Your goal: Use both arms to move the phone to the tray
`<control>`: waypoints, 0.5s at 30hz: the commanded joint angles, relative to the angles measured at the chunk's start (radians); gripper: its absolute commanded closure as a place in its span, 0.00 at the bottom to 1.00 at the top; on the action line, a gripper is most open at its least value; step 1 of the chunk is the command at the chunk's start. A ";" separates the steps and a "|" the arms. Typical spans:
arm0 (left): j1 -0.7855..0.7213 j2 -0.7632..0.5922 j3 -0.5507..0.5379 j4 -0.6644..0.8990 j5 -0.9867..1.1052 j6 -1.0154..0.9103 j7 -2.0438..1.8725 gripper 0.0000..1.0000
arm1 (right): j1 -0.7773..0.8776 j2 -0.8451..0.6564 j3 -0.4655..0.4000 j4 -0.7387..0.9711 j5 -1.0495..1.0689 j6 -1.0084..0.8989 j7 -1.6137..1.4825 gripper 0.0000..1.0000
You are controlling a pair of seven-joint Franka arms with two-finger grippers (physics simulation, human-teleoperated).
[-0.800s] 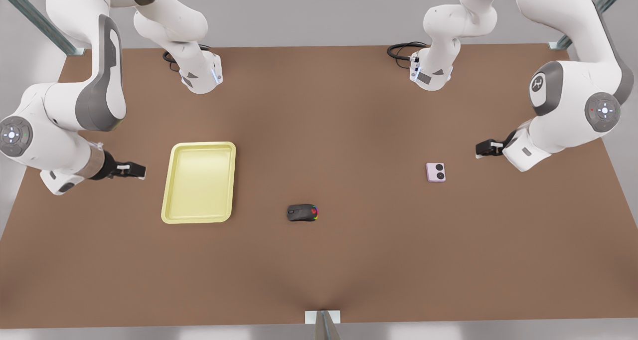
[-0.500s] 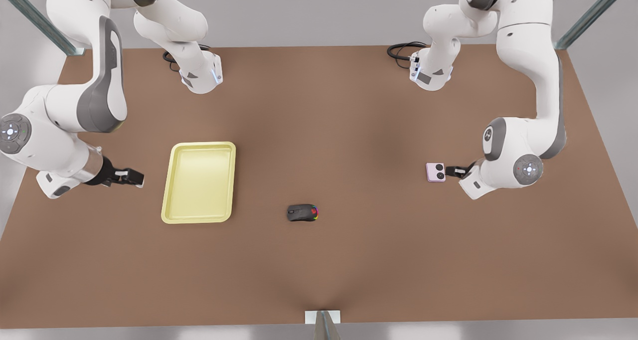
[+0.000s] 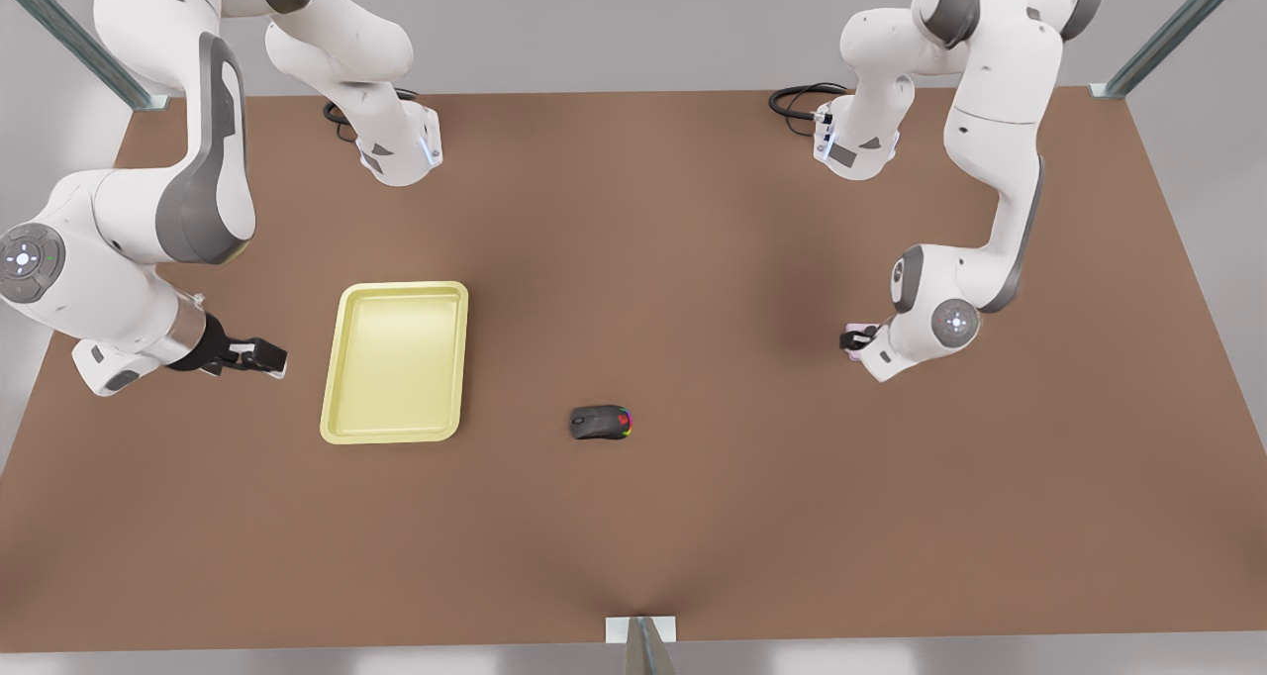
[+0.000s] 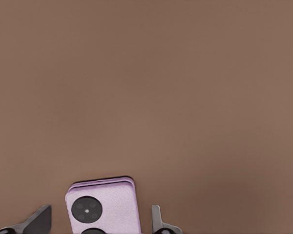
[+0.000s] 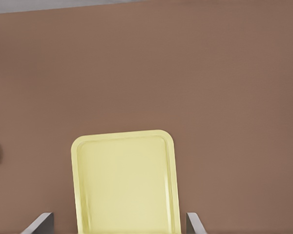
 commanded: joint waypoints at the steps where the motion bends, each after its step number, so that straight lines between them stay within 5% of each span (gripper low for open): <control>1: -0.004 0.002 0.001 -0.016 0.002 0.132 -0.029 0.00 | -0.001 -0.001 0.000 0.001 0.001 0.003 0.010 0.00; 15: -0.002 0.037 0.018 -0.034 0.023 0.170 -0.018 0.00 | -0.002 -0.001 0.000 0.001 0.001 0.005 0.010 0.00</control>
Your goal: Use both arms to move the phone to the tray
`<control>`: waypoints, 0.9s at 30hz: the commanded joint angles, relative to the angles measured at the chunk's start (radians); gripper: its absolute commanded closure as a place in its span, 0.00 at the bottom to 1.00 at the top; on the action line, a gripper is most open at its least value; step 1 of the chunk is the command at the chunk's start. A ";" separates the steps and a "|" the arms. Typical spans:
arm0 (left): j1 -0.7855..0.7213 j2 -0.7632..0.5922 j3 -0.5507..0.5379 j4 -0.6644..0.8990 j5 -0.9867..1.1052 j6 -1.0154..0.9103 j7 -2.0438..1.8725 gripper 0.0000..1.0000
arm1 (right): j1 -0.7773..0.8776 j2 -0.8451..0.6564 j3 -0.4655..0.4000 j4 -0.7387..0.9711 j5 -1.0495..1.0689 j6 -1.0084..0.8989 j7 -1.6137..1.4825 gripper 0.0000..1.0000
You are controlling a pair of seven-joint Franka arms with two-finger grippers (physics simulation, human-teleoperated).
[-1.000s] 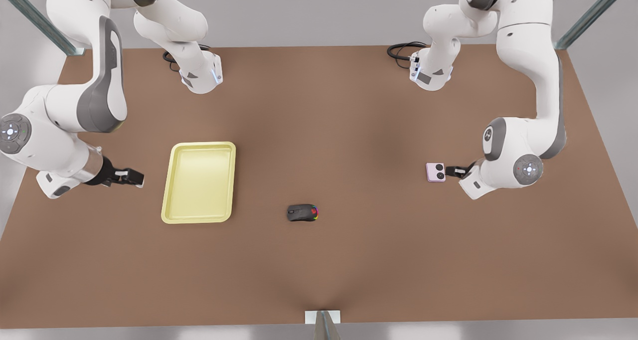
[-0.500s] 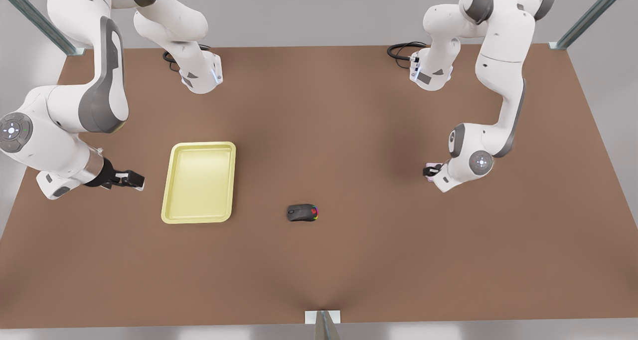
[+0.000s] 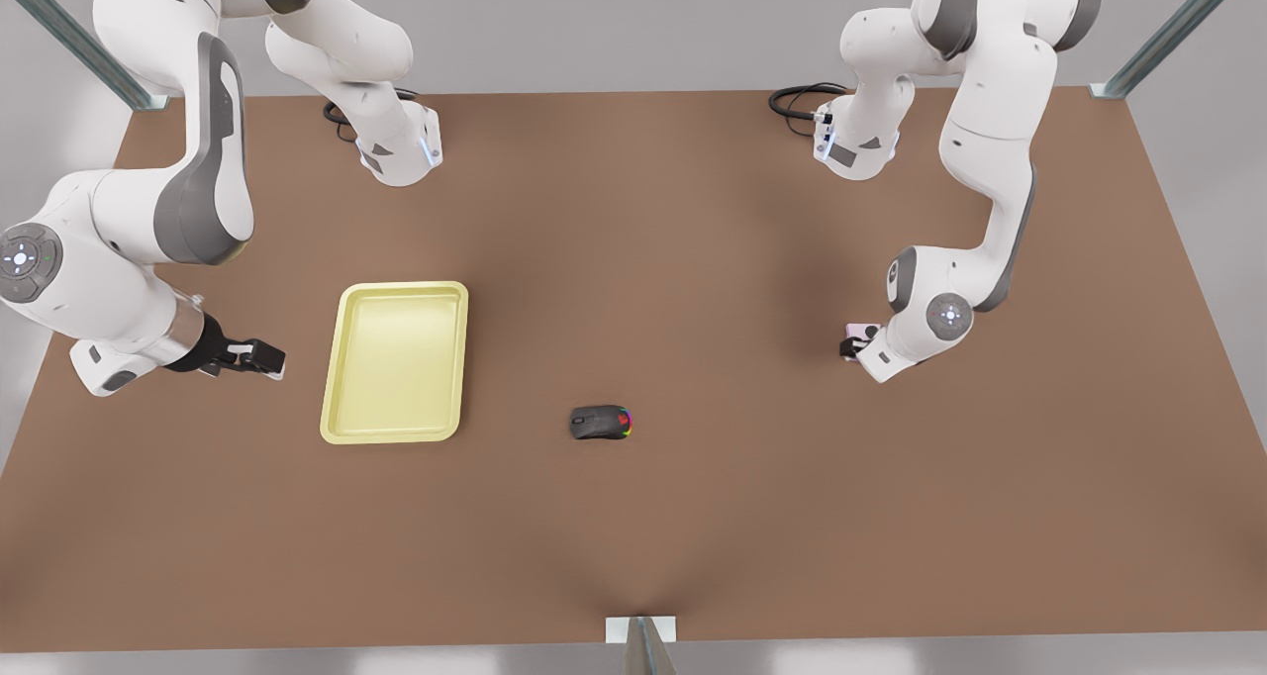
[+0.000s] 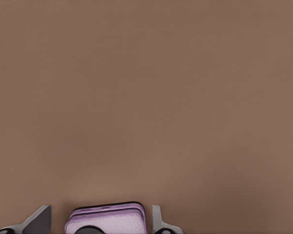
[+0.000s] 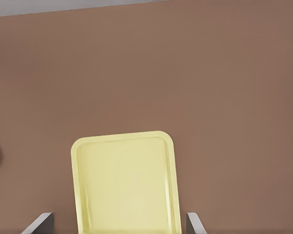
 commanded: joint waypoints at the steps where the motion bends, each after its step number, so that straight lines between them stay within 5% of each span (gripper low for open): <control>1: 0.000 0.001 0.000 0.000 0.004 0.016 -0.010 0.00 | 0.000 -0.001 0.000 0.000 0.001 0.000 0.004 0.00; 21: 0.000 0.001 0.014 -0.024 0.004 0.015 -0.022 0.00 | -0.002 -0.001 0.003 0.000 0.001 -0.004 0.004 0.00; 24: 0.000 0.001 0.014 -0.024 0.004 0.015 -0.022 0.19 | -0.003 0.000 0.003 0.000 0.001 0.000 0.004 0.00; 27: 0.000 0.001 0.014 -0.023 0.004 0.015 -0.022 0.19 | -0.005 0.000 0.003 0.000 0.001 0.000 0.004 0.00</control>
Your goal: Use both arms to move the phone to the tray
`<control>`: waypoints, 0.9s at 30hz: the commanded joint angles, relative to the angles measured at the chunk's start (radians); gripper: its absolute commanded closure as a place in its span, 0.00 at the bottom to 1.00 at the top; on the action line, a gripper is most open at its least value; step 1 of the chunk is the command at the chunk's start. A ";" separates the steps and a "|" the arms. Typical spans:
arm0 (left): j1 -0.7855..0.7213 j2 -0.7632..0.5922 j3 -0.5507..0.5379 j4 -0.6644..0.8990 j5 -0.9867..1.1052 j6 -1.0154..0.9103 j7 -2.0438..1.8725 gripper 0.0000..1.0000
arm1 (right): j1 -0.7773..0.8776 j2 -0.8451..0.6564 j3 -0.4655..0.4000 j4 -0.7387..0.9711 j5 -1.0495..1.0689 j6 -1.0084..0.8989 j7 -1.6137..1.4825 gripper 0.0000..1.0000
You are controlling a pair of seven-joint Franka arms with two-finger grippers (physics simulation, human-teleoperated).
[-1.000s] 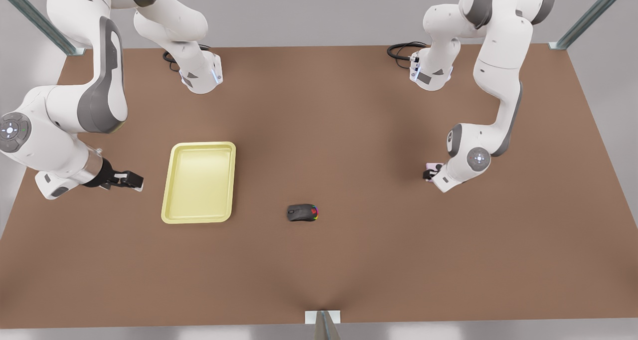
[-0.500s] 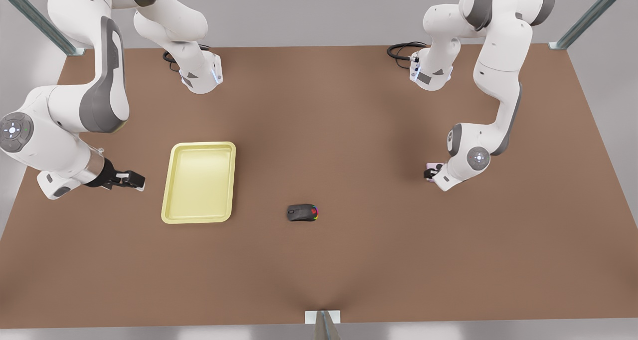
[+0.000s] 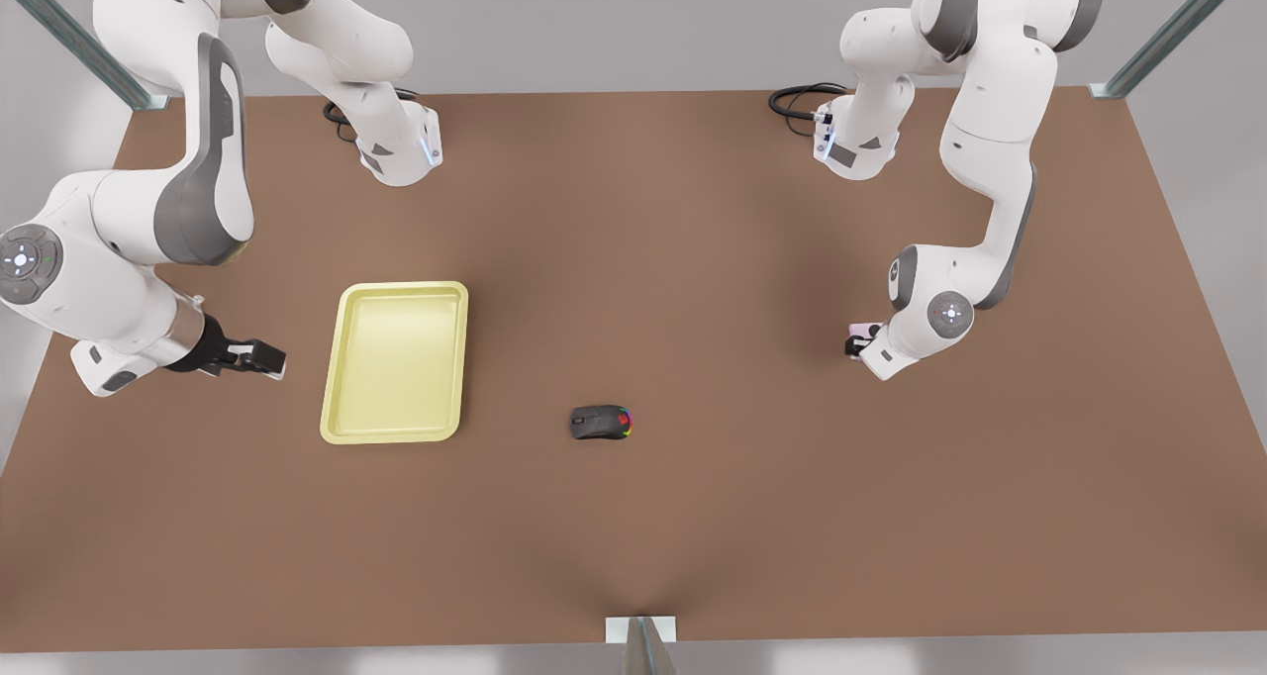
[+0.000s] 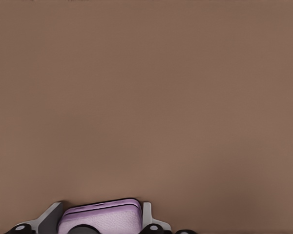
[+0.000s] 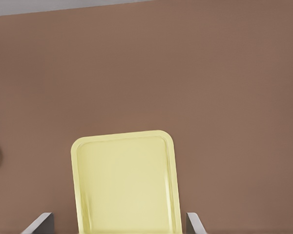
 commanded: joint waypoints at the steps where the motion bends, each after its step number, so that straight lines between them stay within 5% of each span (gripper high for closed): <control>1: 0.000 -0.004 0.000 0.002 0.000 -0.010 -0.010 0.18 | -0.001 -0.001 0.000 0.001 0.002 0.002 0.000 0.00; 11: -0.002 -0.024 -0.017 0.160 0.000 -0.203 -0.039 0.17 | -0.001 -0.001 0.000 0.001 0.002 0.002 -0.013 0.00; 27: -0.011 0.013 -0.032 0.172 0.000 -0.189 -0.064 0.16 | -0.001 0.007 -0.001 0.005 0.014 0.003 -0.013 0.00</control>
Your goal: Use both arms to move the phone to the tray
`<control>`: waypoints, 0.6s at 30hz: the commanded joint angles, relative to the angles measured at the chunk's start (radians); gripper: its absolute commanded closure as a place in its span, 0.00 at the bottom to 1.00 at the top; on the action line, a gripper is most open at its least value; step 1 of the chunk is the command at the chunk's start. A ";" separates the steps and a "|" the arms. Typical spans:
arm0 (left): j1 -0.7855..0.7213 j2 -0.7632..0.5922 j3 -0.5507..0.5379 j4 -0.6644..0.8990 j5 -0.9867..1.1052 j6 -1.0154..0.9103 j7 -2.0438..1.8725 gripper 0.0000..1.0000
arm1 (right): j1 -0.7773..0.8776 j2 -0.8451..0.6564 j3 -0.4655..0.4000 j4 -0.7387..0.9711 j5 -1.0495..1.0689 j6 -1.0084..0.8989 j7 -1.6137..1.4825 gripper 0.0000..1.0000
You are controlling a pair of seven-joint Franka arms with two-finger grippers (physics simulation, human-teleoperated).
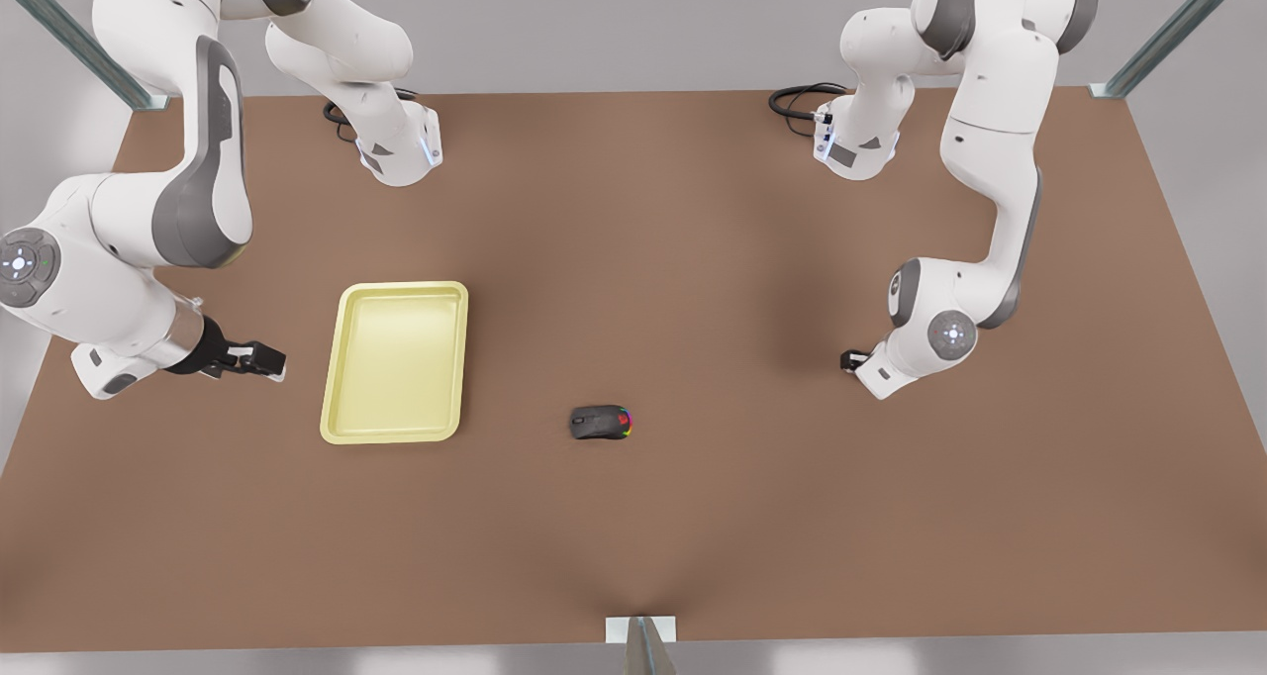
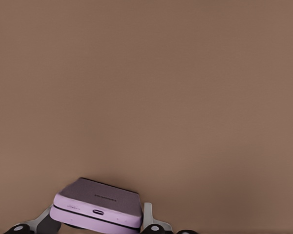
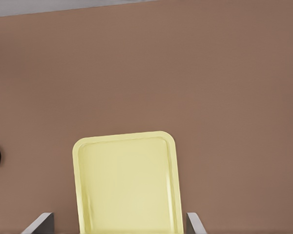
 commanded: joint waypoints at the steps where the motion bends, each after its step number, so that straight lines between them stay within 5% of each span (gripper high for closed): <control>1: 0.000 0.004 -0.001 0.001 0.000 -0.001 -0.025 0.16 | -0.001 -0.001 0.001 0.001 0.003 0.000 -0.006 0.00; 18: 0.000 -0.003 -0.001 0.012 -0.001 -0.018 -0.024 0.22 | -0.002 -0.001 -0.001 -0.001 0.003 -0.001 -0.022 0.00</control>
